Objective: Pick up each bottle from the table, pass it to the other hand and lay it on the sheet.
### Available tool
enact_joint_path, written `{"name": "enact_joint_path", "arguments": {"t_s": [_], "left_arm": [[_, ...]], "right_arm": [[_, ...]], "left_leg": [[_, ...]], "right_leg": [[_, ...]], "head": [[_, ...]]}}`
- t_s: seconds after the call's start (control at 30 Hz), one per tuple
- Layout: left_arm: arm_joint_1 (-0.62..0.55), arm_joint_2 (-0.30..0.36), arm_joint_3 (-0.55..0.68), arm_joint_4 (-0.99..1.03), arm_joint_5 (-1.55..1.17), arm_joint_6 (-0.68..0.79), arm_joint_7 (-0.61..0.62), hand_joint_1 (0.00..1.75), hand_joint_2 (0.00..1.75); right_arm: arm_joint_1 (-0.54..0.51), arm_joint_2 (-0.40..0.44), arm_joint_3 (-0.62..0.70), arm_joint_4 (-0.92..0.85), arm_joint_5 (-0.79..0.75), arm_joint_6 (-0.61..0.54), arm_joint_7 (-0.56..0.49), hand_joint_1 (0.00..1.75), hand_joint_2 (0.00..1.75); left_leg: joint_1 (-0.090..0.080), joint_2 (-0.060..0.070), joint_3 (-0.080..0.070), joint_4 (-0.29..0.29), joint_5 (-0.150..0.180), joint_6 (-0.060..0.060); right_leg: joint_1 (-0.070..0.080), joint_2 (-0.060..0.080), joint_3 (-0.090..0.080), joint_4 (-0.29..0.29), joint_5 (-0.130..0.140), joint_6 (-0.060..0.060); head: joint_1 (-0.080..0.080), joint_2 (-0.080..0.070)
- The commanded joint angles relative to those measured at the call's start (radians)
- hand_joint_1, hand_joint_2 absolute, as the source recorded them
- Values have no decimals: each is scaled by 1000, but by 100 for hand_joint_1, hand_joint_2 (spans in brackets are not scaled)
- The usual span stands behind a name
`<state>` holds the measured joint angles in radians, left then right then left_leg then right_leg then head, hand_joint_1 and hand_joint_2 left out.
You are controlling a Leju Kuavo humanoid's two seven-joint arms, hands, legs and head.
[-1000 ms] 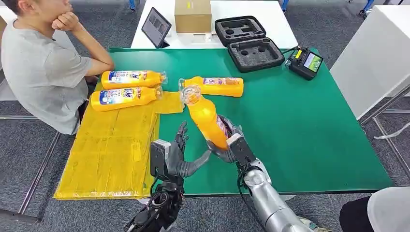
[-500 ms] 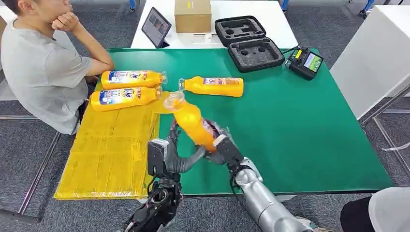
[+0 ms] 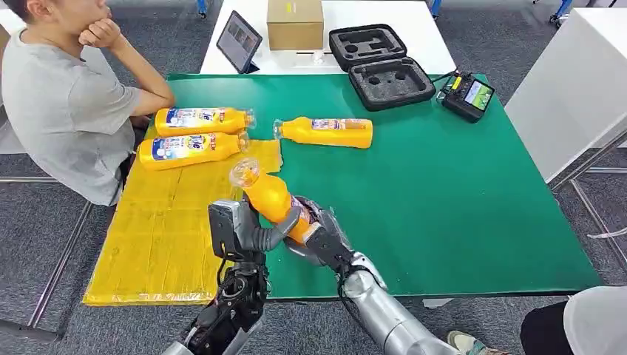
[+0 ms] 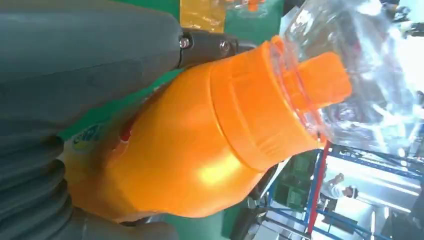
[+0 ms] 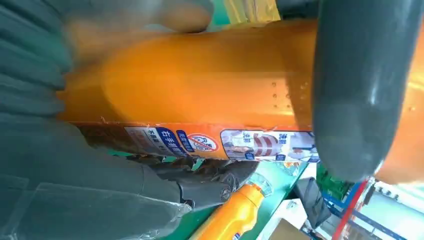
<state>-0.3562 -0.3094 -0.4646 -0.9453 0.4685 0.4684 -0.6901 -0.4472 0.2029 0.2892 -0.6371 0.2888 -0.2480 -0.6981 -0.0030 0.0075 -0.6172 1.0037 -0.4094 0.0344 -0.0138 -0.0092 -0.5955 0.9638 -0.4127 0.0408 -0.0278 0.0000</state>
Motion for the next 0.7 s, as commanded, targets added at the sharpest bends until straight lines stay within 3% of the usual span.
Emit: {"name": "enact_joint_path", "arguments": {"t_s": [0.03,0.13,0.17,0.2,0.23,0.33,0.47,0.5,0.57,0.67,0.7], "left_arm": [[-79,-7,-42,169,11,-28,3,0,175],[-79,-5,-44,171,11,-32,1,0,175],[-81,-4,-49,172,13,-43,0,105,175],[-83,-2,-52,175,10,-44,-6,161,175],[-84,-2,-54,176,9,-47,-7,171,175],[-88,0,-67,185,30,-107,27,175,175],[-89,0,-84,184,52,-158,62,175,175],[-89,0,-84,182,51,-156,60,175,175],[-88,3,-77,169,60,-163,64,175,175],[-85,10,-68,150,69,-168,69,175,175],[-80,15,-64,136,76,-178,77,175,175]], "right_arm": [[-19,11,85,12,9,-16,0,175,175],[-18,9,89,9,10,-19,0,175,175],[-19,7,98,7,13,-25,0,175,175],[-22,7,105,8,17,-31,0,175,175],[-24,10,104,10,14,-26,0,175,175],[-35,9,112,22,13,-49,0,168,175],[-69,9,132,65,47,-108,0,134,175],[-71,9,132,67,48,-107,0,87,175],[-76,12,134,83,55,-106,0,23,175],[-75,15,131,91,49,-98,0,19,175],[-73,15,132,90,49,-103,0,2,175]], "left_leg": [[1,0,2,0,-1,-1],[1,0,2,0,-1,-2],[1,0,4,0,-2,-2],[1,0,3,0,-1,-2],[1,0,2,0,-1,-1],[1,1,2,0,-1,-1],[1,0,3,0,-1,-2],[0,1,2,0,-1,-2],[0,2,3,0,-2,-2],[1,1,2,0,-1,-1],[1,1,4,0,-2,-2]], "right_leg": [[1,1,2,0,-1,-1],[1,1,2,0,-1,-1],[1,1,4,0,-2,-2],[1,1,3,0,-1,-1],[1,1,2,0,-1,-1],[1,1,2,0,-1,-1],[1,1,3,0,-1,-2],[0,2,2,1,-1,-1],[0,3,3,1,-1,-2],[1,2,2,0,-1,-1],[1,2,4,1,-2,-2]], "head": [[0,0],[0,0],[0,0],[0,0],[0,0],[0,0],[0,0],[0,0],[0,0],[0,0],[-1,0]]}}
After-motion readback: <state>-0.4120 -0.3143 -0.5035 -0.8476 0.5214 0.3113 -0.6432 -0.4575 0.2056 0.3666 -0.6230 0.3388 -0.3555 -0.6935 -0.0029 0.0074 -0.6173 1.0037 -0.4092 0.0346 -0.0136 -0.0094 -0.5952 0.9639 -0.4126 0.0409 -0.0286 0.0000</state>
